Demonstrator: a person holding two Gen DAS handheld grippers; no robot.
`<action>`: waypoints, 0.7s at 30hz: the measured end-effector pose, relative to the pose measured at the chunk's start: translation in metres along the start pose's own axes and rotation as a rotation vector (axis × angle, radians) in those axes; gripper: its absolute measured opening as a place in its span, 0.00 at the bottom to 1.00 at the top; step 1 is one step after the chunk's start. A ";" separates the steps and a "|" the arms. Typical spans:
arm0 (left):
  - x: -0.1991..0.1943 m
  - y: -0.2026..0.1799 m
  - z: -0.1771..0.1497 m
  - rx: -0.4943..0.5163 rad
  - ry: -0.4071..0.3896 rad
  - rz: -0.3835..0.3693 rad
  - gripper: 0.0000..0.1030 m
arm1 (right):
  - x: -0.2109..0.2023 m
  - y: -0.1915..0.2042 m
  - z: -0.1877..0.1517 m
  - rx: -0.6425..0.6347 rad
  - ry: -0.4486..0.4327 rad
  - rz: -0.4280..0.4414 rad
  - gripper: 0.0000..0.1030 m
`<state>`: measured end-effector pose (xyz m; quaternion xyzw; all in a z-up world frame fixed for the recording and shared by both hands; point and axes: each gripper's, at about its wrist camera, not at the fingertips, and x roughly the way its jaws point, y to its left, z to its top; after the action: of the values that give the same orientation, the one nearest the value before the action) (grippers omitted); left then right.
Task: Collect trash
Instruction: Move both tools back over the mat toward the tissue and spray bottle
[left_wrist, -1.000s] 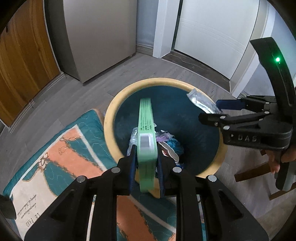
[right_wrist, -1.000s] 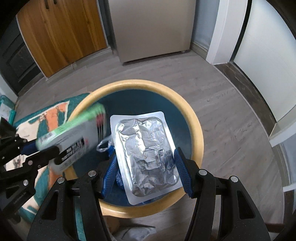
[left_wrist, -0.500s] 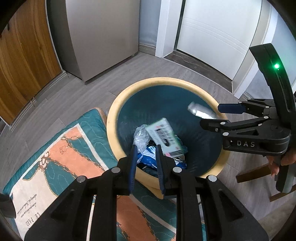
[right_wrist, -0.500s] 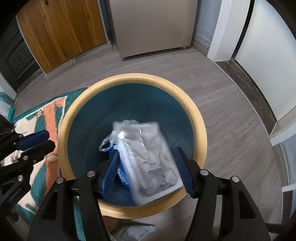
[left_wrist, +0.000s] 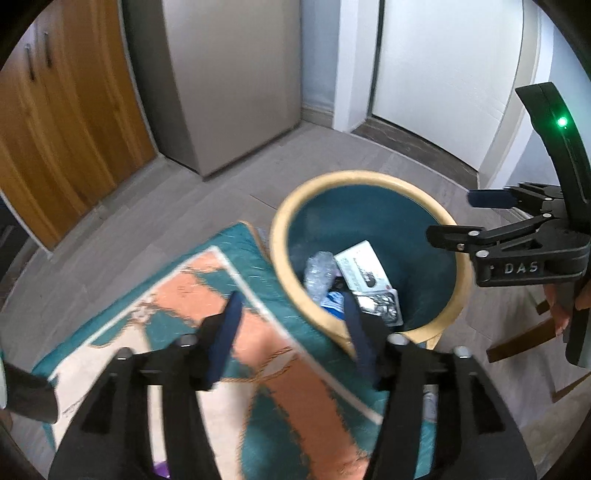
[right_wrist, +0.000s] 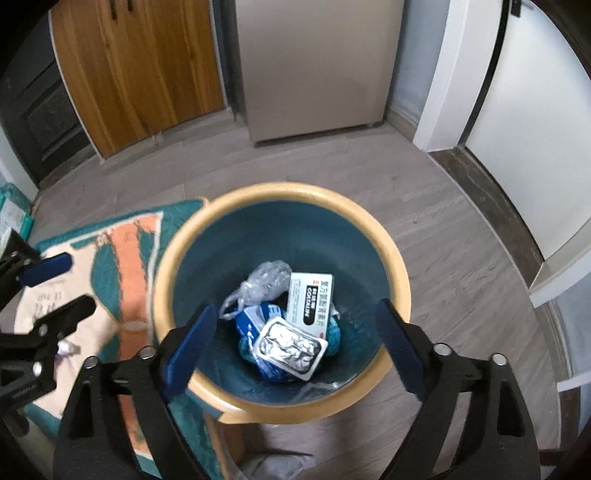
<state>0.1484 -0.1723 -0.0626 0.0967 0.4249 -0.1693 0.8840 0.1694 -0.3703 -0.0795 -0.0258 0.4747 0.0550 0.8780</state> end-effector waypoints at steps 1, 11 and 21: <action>-0.009 0.005 -0.002 -0.002 -0.012 0.012 0.64 | -0.007 0.003 0.000 0.006 -0.015 -0.001 0.90; -0.068 0.054 -0.037 -0.046 -0.039 0.146 0.94 | -0.060 0.064 -0.004 0.031 -0.103 0.000 0.95; -0.111 0.120 -0.099 -0.121 -0.010 0.248 0.94 | -0.073 0.138 -0.033 0.146 -0.075 0.102 0.95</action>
<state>0.0589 -0.0066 -0.0336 0.0942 0.4149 -0.0330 0.9044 0.0860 -0.2422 -0.0357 0.0645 0.4449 0.0657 0.8908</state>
